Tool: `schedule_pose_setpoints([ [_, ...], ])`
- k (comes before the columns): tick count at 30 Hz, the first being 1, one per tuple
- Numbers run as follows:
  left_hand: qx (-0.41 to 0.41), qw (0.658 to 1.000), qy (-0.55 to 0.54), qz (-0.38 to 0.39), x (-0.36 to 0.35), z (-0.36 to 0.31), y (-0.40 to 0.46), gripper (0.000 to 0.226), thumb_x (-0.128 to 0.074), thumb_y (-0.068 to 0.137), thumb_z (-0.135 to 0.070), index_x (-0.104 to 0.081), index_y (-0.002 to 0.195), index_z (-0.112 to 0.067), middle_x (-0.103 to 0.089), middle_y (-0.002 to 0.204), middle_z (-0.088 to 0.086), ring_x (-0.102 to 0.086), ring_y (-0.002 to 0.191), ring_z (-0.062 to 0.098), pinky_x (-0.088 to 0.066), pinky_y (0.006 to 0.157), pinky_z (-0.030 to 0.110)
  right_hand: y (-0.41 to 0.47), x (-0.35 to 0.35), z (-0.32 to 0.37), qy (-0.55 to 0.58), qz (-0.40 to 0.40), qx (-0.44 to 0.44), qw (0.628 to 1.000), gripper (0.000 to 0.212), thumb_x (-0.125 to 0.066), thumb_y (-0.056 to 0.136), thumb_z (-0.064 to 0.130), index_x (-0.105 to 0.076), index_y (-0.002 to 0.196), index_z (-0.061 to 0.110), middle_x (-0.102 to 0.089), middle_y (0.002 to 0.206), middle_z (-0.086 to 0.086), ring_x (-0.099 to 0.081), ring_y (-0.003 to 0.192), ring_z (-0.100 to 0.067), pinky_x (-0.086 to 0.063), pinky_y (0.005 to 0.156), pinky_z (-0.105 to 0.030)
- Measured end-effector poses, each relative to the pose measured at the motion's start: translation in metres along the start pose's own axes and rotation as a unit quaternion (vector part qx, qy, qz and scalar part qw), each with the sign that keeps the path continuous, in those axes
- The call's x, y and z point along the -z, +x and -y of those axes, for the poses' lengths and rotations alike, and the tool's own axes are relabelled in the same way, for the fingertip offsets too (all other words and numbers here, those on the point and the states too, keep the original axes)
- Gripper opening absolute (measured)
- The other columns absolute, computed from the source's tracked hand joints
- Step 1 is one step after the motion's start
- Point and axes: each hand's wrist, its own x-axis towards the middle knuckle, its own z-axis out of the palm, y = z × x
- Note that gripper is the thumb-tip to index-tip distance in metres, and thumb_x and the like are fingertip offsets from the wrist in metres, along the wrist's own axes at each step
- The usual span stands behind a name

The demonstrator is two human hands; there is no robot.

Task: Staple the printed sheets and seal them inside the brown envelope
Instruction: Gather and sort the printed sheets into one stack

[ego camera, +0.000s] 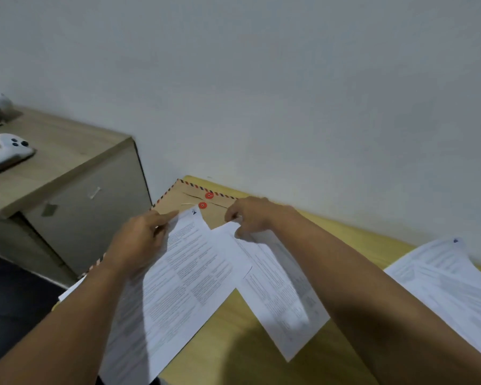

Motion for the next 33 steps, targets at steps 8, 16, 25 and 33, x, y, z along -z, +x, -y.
schedule_pose_setpoints([
  [8, 0.003, 0.999, -0.005, 0.034, -0.007, 0.007, 0.004, 0.04, -0.061, 0.096, -0.011, -0.067, 0.131, -0.031, -0.07, 0.089, -0.006, -0.064, 0.079, 0.018, -0.056, 0.069, 0.042, 0.012, 0.008, -0.005, 0.02, 0.009, -0.005, 1.0, 0.042, -0.088, 0.075, 0.038, -0.072, 0.113, 0.029, -0.05, 0.086, 0.018, -0.05, 0.082, -0.002, -0.032, 0.092, -0.043],
  [16, -0.01, 1.0, -0.013, 0.025, -0.005, -0.002, 0.002, 0.042, -0.06, 0.096, -0.01, -0.065, 0.133, -0.03, -0.067, 0.084, -0.012, -0.061, 0.075, 0.01, -0.057, 0.066, 0.039, 0.006, 0.0, -0.01, 0.088, -0.03, -0.019, 0.995, 0.02, -0.086, 0.079, 0.03, -0.076, 0.093, 0.02, -0.065, 0.082, 0.018, -0.054, 0.078, 0.003, -0.031, 0.089, -0.041],
  [25, -0.02, 0.999, -0.017, 0.019, -0.011, -0.006, -0.003, 0.041, -0.061, 0.097, -0.01, -0.065, 0.133, -0.03, -0.065, 0.081, -0.012, -0.06, 0.075, 0.009, -0.051, 0.063, 0.032, 0.008, -0.007, -0.014, 0.126, -0.018, -0.053, 0.99, 0.027, -0.085, 0.069, 0.04, -0.07, 0.091, 0.035, -0.057, 0.081, 0.019, -0.059, 0.088, -0.012, -0.046, 0.095, -0.043],
  [33, -0.033, 0.999, -0.018, 0.004, -0.009, -0.015, -0.005, 0.037, -0.065, 0.096, -0.013, -0.069, 0.129, -0.03, -0.066, 0.082, -0.013, -0.063, 0.075, 0.012, -0.052, 0.062, 0.033, -0.006, -0.015, -0.022, 0.205, -0.032, -0.079, 0.975, 0.027, -0.09, 0.069, 0.027, -0.072, 0.088, 0.019, -0.062, 0.076, 0.009, -0.06, 0.073, -0.015, -0.053, 0.072, -0.033],
])
